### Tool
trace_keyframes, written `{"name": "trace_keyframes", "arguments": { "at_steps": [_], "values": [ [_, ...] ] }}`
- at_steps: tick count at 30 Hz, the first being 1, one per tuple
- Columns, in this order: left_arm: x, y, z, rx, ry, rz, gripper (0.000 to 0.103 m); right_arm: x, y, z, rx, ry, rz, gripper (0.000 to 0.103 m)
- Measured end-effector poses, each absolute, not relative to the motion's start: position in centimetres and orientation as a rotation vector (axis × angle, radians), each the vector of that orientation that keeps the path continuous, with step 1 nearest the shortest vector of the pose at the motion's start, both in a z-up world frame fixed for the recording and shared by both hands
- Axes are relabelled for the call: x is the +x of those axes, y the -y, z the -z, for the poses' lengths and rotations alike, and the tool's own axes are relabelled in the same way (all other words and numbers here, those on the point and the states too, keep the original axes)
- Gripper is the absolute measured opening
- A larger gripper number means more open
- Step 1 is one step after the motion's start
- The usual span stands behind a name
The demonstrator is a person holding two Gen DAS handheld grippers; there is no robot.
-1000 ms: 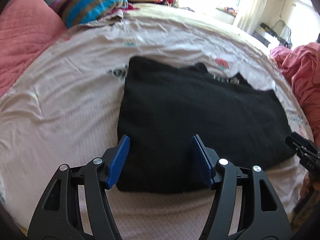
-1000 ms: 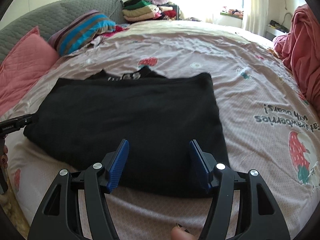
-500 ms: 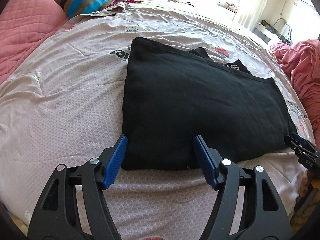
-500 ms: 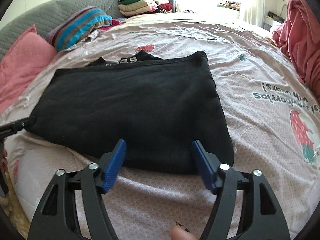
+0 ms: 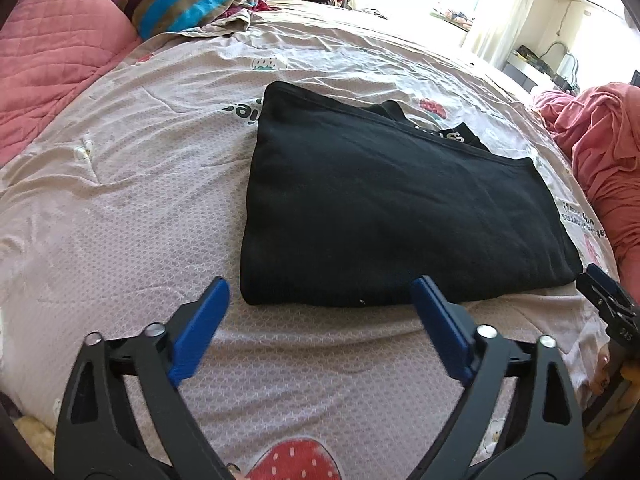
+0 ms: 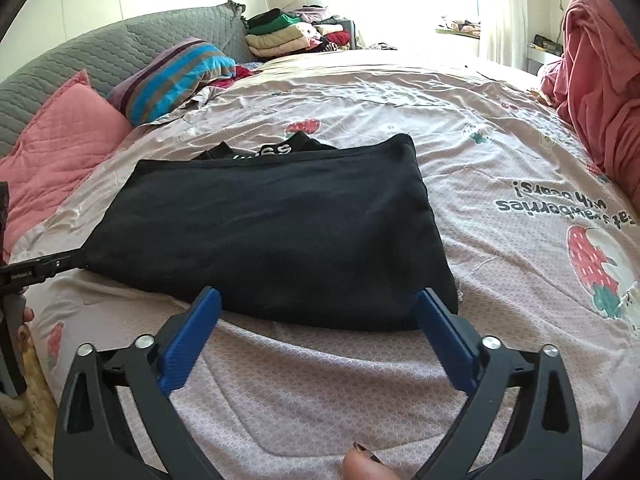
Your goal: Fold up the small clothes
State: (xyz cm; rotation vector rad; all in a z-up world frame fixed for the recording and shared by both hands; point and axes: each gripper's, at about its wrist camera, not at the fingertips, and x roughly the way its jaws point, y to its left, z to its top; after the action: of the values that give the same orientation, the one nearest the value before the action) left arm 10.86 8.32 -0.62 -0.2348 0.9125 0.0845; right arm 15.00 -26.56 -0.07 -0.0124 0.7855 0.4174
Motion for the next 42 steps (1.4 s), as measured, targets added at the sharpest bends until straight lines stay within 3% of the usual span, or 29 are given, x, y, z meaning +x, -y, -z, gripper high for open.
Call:
{"name": "trace_keyframes", "arguments": {
  "at_steps": [17, 42],
  "values": [
    [8.8, -9.4, -1.1, -0.22, -0.868, -0.145, 0.093, 13.5, 23.7, -1.2, -0.052, -0.759, -0.482, 0.098],
    [7.7, -17.8, -1.3, -0.351, -0.826, -0.293, 0.093, 11.7, 9.8, -0.9, -0.279, -0.72, -0.719, 0.098]
  ]
}}
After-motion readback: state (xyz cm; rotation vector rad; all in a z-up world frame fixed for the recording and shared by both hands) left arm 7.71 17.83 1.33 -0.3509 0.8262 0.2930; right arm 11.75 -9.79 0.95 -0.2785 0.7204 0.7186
